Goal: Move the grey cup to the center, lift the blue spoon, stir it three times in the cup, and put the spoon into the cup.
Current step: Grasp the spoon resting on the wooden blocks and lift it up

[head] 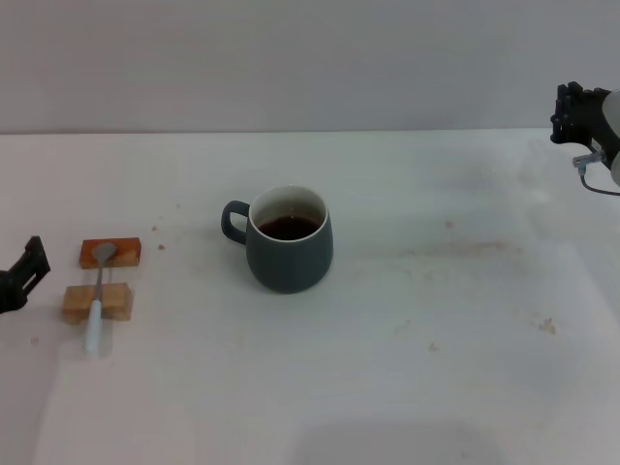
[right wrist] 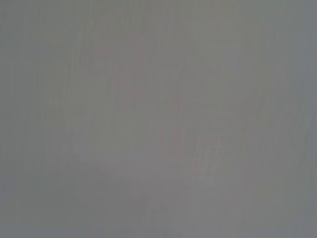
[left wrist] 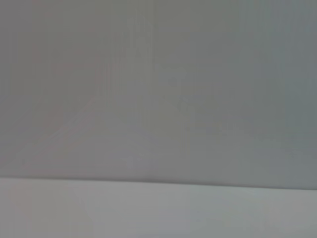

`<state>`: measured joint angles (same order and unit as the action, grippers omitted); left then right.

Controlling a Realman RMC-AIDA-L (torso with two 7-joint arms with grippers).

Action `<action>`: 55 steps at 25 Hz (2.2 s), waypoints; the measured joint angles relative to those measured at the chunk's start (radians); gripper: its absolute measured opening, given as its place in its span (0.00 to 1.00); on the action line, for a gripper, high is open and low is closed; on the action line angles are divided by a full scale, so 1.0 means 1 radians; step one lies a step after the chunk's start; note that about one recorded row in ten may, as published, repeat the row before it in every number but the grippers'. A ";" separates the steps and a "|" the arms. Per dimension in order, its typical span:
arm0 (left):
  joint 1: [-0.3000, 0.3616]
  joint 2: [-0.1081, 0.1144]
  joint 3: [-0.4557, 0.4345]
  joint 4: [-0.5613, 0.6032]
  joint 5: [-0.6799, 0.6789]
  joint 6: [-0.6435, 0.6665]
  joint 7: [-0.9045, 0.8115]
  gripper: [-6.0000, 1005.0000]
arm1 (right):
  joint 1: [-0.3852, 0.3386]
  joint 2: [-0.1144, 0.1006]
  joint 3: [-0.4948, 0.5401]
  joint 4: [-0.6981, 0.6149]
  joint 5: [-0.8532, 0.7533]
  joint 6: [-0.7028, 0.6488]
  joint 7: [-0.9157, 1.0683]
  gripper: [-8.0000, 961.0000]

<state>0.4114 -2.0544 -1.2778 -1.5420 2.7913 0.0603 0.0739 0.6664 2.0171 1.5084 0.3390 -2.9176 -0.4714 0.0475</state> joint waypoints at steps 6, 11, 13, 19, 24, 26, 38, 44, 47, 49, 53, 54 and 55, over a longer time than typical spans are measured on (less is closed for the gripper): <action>0.039 -0.006 0.056 0.003 -0.046 0.054 0.003 0.83 | 0.000 0.000 0.008 0.000 0.000 -0.004 0.000 0.08; 0.050 -0.014 0.094 0.037 -0.057 0.097 0.004 0.83 | 0.002 0.000 0.010 0.005 0.000 -0.006 -0.008 0.08; 0.047 -0.015 0.104 0.057 -0.069 0.106 0.005 0.83 | 0.001 0.000 0.011 0.015 0.001 -0.005 -0.020 0.08; 0.039 -0.014 0.121 0.115 -0.103 0.136 0.008 0.83 | -0.002 0.002 0.018 0.027 0.001 -0.001 -0.039 0.08; 0.042 -0.012 0.146 0.127 -0.105 0.137 0.008 0.83 | -0.006 0.003 0.026 0.031 0.001 0.000 -0.050 0.08; 0.044 -0.011 0.152 0.127 -0.106 0.137 0.007 0.83 | -0.007 0.004 0.026 0.031 0.001 0.000 -0.050 0.08; 0.039 -0.014 0.249 0.225 -0.153 0.336 0.018 0.83 | -0.008 0.007 0.025 0.034 0.001 -0.005 -0.051 0.08; -0.001 -0.016 0.299 0.341 -0.221 0.488 0.036 0.83 | -0.013 0.011 0.021 0.045 0.001 -0.001 -0.051 0.08; -0.036 -0.015 0.347 0.410 -0.311 0.574 0.099 0.83 | -0.018 0.011 0.019 0.051 0.000 0.000 -0.051 0.08; -0.066 -0.015 0.388 0.460 -0.387 0.644 0.149 0.83 | -0.019 0.013 0.018 0.052 0.000 0.001 -0.051 0.08; -0.129 -0.009 0.464 0.550 -0.491 0.761 0.173 0.83 | -0.023 0.016 0.018 0.052 0.000 0.002 -0.051 0.08; -0.151 -0.012 0.490 0.588 -0.509 0.806 0.175 0.83 | -0.026 0.017 0.018 0.052 0.000 0.003 -0.051 0.08; -0.151 -0.012 0.490 0.588 -0.509 0.806 0.175 0.83 | -0.026 0.017 0.018 0.052 0.000 0.003 -0.051 0.08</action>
<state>0.2609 -2.0667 -0.7878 -0.9540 2.2828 0.8658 0.2486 0.6405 2.0344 1.5262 0.3912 -2.9176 -0.4689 -0.0031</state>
